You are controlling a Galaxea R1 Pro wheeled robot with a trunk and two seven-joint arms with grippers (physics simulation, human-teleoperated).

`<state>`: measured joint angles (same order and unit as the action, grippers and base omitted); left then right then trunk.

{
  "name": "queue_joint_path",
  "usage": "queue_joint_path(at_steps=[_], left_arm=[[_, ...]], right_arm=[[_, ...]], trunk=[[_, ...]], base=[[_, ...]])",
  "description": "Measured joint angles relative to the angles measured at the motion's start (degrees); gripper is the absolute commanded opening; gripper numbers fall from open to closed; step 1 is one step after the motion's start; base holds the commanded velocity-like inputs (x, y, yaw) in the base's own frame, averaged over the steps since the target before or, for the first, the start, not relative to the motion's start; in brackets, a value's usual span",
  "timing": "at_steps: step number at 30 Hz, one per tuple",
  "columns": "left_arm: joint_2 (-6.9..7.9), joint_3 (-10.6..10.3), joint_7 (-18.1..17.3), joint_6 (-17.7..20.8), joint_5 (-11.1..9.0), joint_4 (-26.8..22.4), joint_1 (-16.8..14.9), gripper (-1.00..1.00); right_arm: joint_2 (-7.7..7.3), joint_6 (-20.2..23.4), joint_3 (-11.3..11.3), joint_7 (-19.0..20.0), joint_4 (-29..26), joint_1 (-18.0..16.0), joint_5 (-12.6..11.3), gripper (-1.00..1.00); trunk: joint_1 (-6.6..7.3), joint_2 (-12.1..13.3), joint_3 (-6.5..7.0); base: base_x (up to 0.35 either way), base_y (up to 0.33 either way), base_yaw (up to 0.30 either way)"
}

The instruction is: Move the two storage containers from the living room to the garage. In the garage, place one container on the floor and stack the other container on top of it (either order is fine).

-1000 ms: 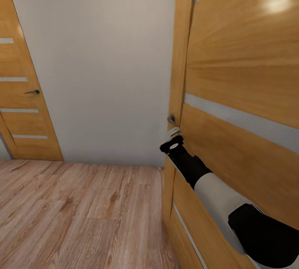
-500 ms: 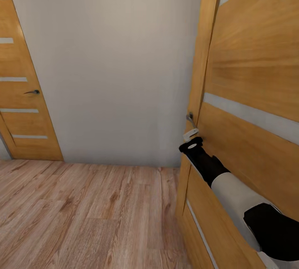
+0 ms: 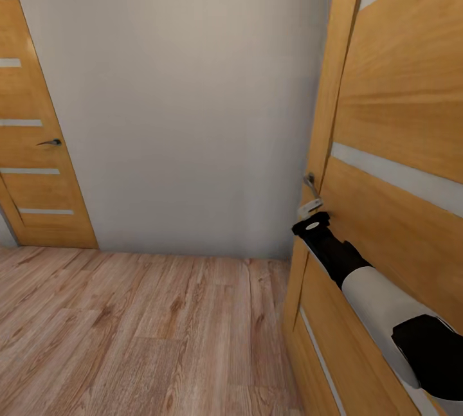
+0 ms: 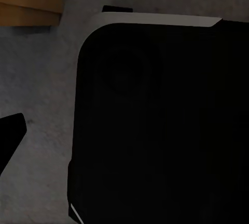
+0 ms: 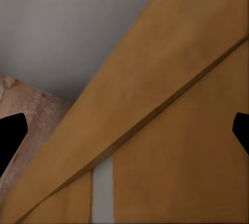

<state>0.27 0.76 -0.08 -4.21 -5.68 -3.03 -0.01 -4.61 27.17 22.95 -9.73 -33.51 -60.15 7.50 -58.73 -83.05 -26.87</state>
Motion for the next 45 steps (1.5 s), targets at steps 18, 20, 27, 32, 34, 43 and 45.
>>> queue_joint_path(at_steps=[18, 20, 27, 32, 34, 43, 45], left_arm=[[0.00, 0.0, 0.0, 0.0, 0.0, 0.0, 0.0, 1.00], [0.00, 0.0, 0.0, 0.0, 0.0, 0.0, 0.0, 1.00], [0.00, 0.0, 0.0, 0.0, 0.0, 0.0, 0.0, 1.00], [0.00, 0.0, 0.0, 0.0, 0.0, 0.0, 0.0, 1.00], [0.00, 0.0, 0.0, 0.0, 0.0, 0.0, 0.0, 1.00], [0.00, 0.0, 0.0, 0.0, 0.0, 0.0, 0.0, 1.00], [0.00, 0.0, 0.0, 0.0, 0.0, 0.0, 0.0, 1.00]], right_arm=[[-3.22, 0.2, -3.3, 0.1, 0.0, 0.0, -0.5, 1.00], [-4.02, 0.3, -3.8, 0.0, 0.0, 0.0, 0.0, 1.00], [-5.00, 0.2, -4.1, 0.1, 0.0, 0.0, -0.3, 1.00], [-4.98, 0.2, -4.2, 0.1, 0.0, 0.0, -0.3, 1.00], [-4.98, 0.2, -4.2, 0.1, 0.0, 0.0, -0.3, 1.00], [-5.00, 0.3, -4.2, 0.2, -0.1, 0.0, -0.3, 1.00], [-5.03, 0.4, -4.1, 0.2, -0.1, 0.0, -0.3, 1.00]], trunk=[[0.00, 0.0, 0.00], [0.00, 0.0, 0.00], [0.00, 0.0, 0.00], [0.00, 0.0, 0.00], [0.00, 0.0, 0.00], [0.00, 0.0, 0.00], [0.00, 0.0, 0.00]], base=[[0.000, 0.000, 0.000], [0.000, 0.000, 0.000], [0.000, 0.000, 0.000], [0.000, 0.000, 0.000], [0.000, 0.000, 0.000], [0.000, 0.000, 0.000], [0.000, 0.000, 0.000]])
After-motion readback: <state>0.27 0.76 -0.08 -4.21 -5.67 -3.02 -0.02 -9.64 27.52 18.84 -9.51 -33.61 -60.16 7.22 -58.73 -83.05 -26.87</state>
